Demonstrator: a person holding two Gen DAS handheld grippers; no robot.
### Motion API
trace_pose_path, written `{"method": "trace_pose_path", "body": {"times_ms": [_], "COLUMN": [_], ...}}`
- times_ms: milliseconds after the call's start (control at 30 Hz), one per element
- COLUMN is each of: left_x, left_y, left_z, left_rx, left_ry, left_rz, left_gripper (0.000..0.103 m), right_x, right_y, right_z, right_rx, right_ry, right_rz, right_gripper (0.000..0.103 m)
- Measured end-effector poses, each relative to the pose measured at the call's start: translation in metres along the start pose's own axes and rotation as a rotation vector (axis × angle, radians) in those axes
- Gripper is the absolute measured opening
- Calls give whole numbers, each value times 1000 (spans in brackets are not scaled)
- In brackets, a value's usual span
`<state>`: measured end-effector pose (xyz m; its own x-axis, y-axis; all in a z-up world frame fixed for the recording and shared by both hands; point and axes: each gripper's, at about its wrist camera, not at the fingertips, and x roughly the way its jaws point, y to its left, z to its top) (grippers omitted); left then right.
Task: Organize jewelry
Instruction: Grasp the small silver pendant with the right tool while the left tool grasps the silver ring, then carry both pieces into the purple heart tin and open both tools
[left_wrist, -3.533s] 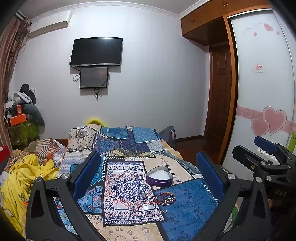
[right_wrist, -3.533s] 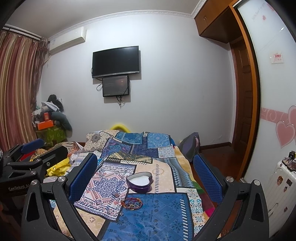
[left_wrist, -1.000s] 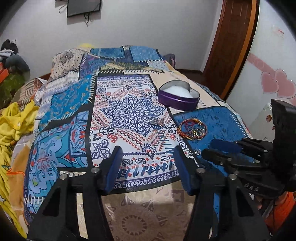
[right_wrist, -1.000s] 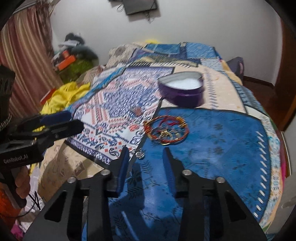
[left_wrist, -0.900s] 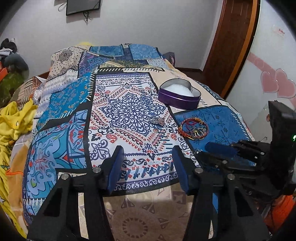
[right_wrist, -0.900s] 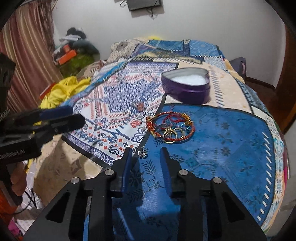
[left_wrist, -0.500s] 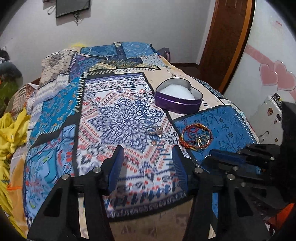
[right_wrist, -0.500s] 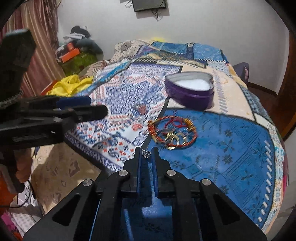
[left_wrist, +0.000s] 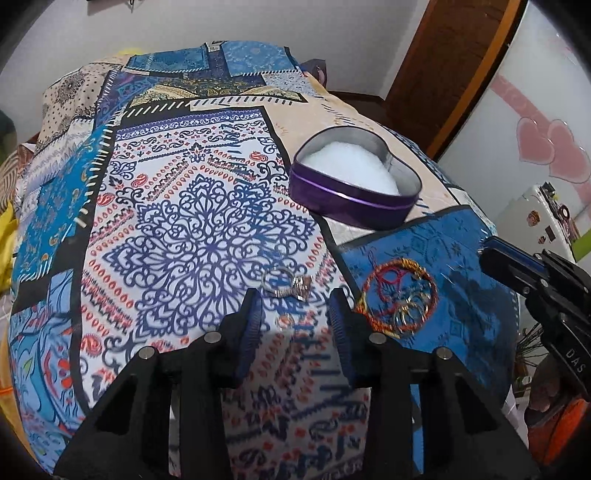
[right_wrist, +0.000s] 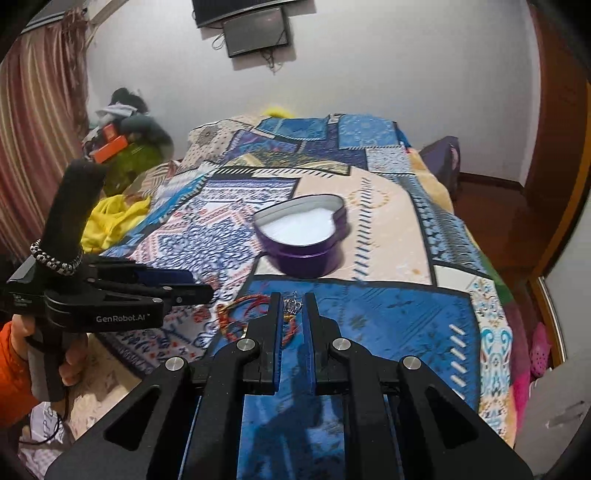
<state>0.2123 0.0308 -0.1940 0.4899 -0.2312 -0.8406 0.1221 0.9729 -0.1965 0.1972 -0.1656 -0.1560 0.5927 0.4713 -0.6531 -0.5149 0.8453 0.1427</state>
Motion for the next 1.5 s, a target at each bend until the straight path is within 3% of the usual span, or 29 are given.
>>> {"method": "trace_pose_path", "body": {"times_ms": [233,367,567,1167,1500], "left_x": [13,14,6,-55,-35], "left_y": [1,2,3,-23,-21], "left_z": [8,9,9,56,79], "left_rx": [1,18,19,75,97], "left_ry": [5,-5,-21,-221,-207], "left_rz": [35,55,40,-8,-14], "left_gripper": [38,30,30,30,30], "right_x": [0,-1,-2,3,32], "right_y": [-7,-7,-10,-9,-11], "right_z": [3,4,12,61,86], "right_rx": [18,11,14,-16,-41], "right_ry": [-14,-20,-32,-101,-72], "right_rz": [0,0,-1,31,63], "right_gripper": [9,9,9,9,9]}}
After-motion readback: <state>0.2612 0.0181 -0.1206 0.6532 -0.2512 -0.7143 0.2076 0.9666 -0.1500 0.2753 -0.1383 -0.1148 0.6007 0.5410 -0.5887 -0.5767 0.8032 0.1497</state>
